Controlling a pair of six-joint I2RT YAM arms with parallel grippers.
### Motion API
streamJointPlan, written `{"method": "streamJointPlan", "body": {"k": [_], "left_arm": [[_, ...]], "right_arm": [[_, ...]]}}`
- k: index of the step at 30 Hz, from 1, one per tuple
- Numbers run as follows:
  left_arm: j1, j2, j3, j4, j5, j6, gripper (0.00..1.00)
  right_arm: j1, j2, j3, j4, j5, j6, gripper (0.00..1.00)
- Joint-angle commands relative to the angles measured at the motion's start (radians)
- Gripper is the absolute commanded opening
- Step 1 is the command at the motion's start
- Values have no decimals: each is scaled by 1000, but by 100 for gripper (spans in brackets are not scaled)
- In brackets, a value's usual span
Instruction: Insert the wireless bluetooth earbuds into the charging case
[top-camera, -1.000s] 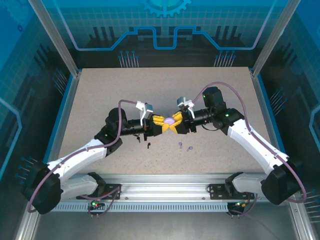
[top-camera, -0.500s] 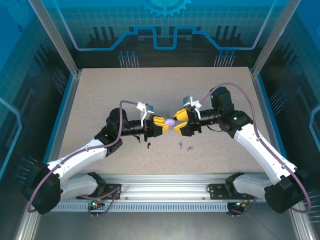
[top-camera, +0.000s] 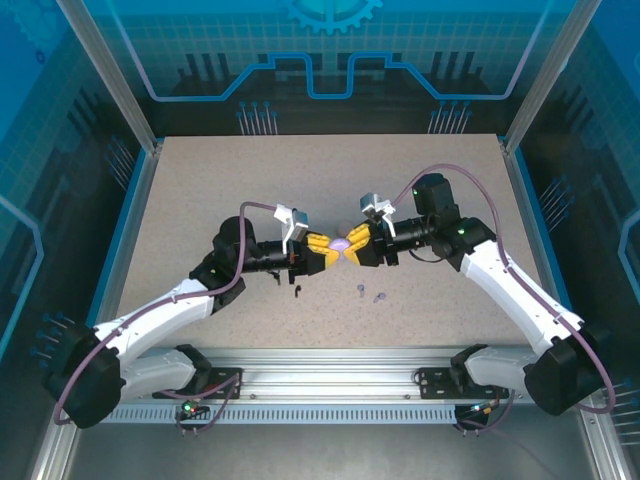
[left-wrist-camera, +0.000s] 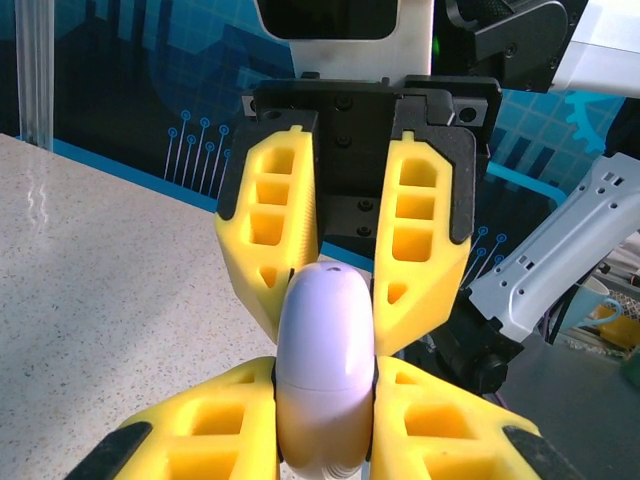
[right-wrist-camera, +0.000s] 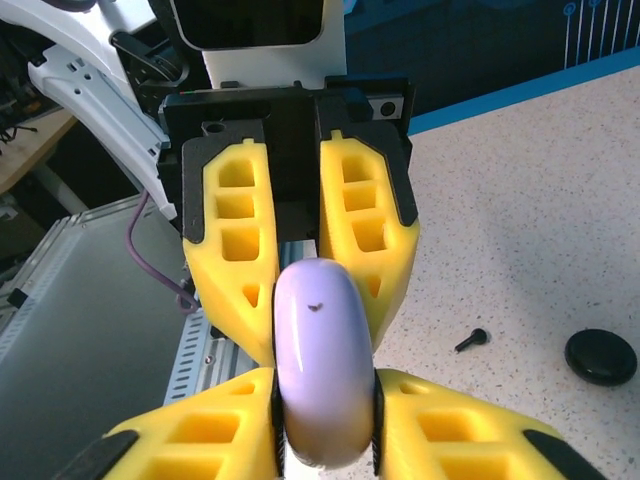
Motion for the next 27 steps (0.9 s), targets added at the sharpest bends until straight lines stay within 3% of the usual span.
{"method": "streamJointPlan", "body": {"k": [1,5,10,20,27], "left_arm": [[-7,-18,4,14,3,24,18],[-9,-13,-2,14,14,30,38],[-11,0,-5,12,25,34,45],[-19,34,12,7,36,35,47],[-22,36,17,13,32,33,41]], "right_arm": [[11,0,33,-17,-30,-5,24],[11,-1,34,-8,-36,-1,23],[11,-6,35,1,-39,7,23],[12,-8,34,9,-42,16,23],[15,0,33,3,-36,12,24]]}}
